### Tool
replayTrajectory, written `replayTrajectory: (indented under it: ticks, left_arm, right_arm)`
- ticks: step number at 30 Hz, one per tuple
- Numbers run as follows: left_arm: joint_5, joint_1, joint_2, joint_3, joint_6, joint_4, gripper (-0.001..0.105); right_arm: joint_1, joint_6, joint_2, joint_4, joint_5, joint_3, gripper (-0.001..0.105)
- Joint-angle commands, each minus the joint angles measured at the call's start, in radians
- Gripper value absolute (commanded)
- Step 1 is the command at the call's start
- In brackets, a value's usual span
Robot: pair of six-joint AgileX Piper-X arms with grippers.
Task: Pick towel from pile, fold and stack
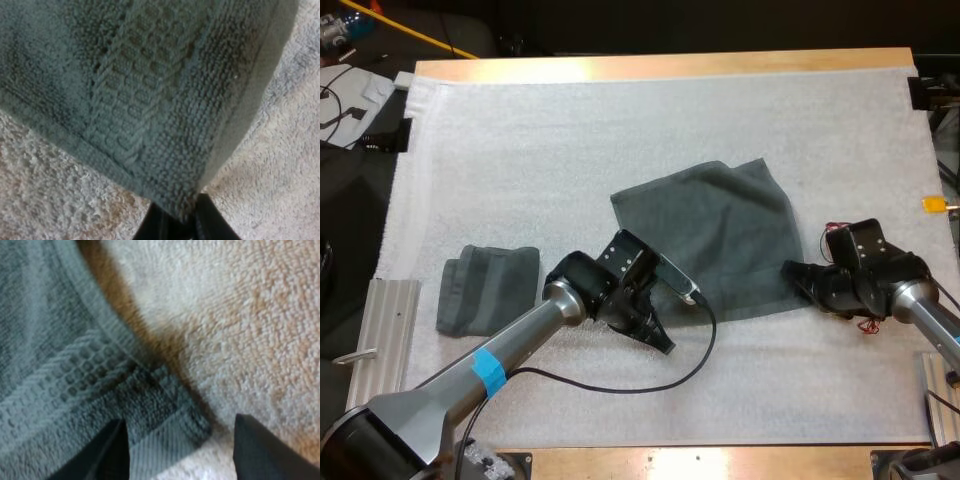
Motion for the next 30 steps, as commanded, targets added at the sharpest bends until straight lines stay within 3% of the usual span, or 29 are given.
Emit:
replayTrajectory:
  ticks: [1, 10, 18, 30]
  left_arm:
    - [-0.003, -0.002, -0.004, -0.005, -0.003, 0.004, 0.001]
    - [-0.004, -0.003, -0.003, -0.006, -0.007, 0.010, 0.001]
    - [-0.006, -0.002, -0.007, -0.007, -0.008, 0.013, 0.001]
    - [-0.004, -0.004, -0.075, -0.010, 0.008, 0.074, 0.001]
  right_arm:
    - [-0.002, 0.002, 0.010, 0.001, -0.013, -0.004, 0.045]
    - [-0.002, 0.035, 0.066, -0.017, -0.043, -0.003, 0.044]
    - [-0.002, 0.035, 0.062, -0.022, -0.038, -0.005, 0.001]
    - [0.001, -0.048, -0.001, 0.043, -0.049, -0.002, 0.000]
